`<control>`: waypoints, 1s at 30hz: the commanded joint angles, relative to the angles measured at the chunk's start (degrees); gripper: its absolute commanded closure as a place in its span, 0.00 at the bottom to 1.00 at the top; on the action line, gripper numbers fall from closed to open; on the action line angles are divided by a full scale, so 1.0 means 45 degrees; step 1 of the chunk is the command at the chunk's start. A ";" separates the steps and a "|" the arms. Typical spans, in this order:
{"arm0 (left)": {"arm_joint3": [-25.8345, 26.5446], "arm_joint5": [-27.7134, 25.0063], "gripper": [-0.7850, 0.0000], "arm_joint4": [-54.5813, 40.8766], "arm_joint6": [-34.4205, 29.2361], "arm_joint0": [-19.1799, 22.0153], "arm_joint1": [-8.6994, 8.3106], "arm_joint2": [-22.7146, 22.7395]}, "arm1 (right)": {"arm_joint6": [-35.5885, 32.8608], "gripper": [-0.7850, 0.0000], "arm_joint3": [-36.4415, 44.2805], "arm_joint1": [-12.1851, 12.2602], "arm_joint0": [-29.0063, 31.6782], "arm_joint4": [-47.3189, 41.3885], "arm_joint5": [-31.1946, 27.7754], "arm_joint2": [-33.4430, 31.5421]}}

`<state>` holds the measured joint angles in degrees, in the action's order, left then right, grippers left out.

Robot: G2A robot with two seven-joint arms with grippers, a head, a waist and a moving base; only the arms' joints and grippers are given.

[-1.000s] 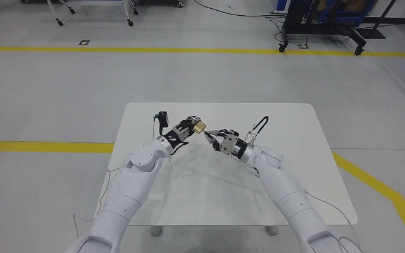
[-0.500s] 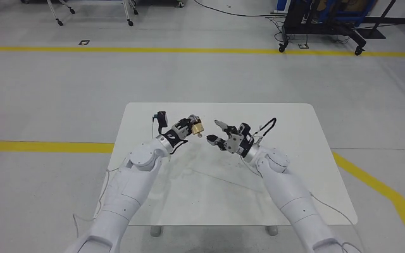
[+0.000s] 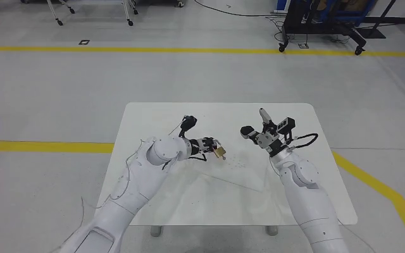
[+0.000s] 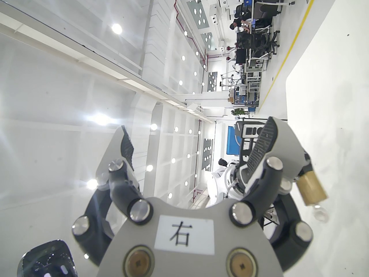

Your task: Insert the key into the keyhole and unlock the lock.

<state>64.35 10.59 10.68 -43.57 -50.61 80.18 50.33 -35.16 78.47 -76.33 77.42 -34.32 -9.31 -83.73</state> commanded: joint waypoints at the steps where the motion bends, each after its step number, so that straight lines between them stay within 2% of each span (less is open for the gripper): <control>1: -0.0310 0.0260 1.00 0.0322 0.0101 0.0188 0.0097 -0.0353 | 0.0002 0.00 0.0002 0.0001 0.0002 0.0001 -0.0002 -0.0002; 2: -0.0467 0.0348 0.91 0.0515 0.0270 0.0287 0.0147 -0.0506 | 0.0002 0.00 0.0002 0.0001 0.0002 0.0001 -0.0002 -0.0002; 3: -0.0572 0.0399 0.78 0.0573 0.0411 0.0344 0.0201 -0.0622 | 0.0002 0.00 0.0002 0.0001 0.0002 0.0001 -0.0002 -0.0002; 4: -0.0637 0.0377 0.70 0.0460 0.0426 0.0362 0.0252 -0.0696 | 0.0002 0.00 0.0002 0.0001 0.0002 0.0001 -0.0002 -0.0002; 5: -0.0712 0.0378 0.31 0.0375 0.0436 0.0391 0.0288 -0.0733 | 0.0002 0.00 0.0002 0.0001 0.0002 0.0001 -0.0002 -0.0002; 6: -0.0769 0.0378 0.00 0.0376 0.0478 0.0416 0.0314 -0.0770 | 0.0002 0.00 0.0002 0.0001 0.0002 0.0001 -0.0002 -0.0002; 11: -0.0659 0.0286 0.00 0.0255 0.0666 0.0277 0.0306 -0.0594 | 0.0002 0.00 0.0002 0.0001 0.0002 0.0001 -0.0002 -0.0002; 16: 0.0219 -0.0069 0.00 -0.0330 0.0865 -0.0375 0.0090 0.0251 | 0.0090 0.00 -0.0032 -0.0009 -0.0004 0.0151 -0.0012 0.0126; 21: 0.2215 0.0030 0.00 -0.0494 0.0940 -0.1395 -0.0319 0.1576 | 0.0852 0.00 0.0074 0.0051 0.0113 0.1548 -0.2358 -0.0170; 26: 0.4685 0.0742 0.00 0.0146 0.0777 -0.2503 -0.0775 0.2996 | 0.0979 0.00 0.0631 0.0175 0.0784 0.1215 -0.5137 -0.1449; 29: 0.6092 0.1080 0.00 0.0524 0.1011 -0.3160 -0.0988 0.3857 | 0.1063 0.00 0.0958 0.0249 0.1119 0.1146 -0.6458 -0.2175; 30: 0.6496 0.1214 0.00 0.0450 0.1061 -0.3387 -0.1039 0.4139 | 0.1063 0.00 0.0958 0.0249 0.1119 0.1146 -0.6458 -0.2175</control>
<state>91.66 15.55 12.98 -39.06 -64.86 75.70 67.74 -30.30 82.73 -75.22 82.40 -29.12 -38.18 -93.39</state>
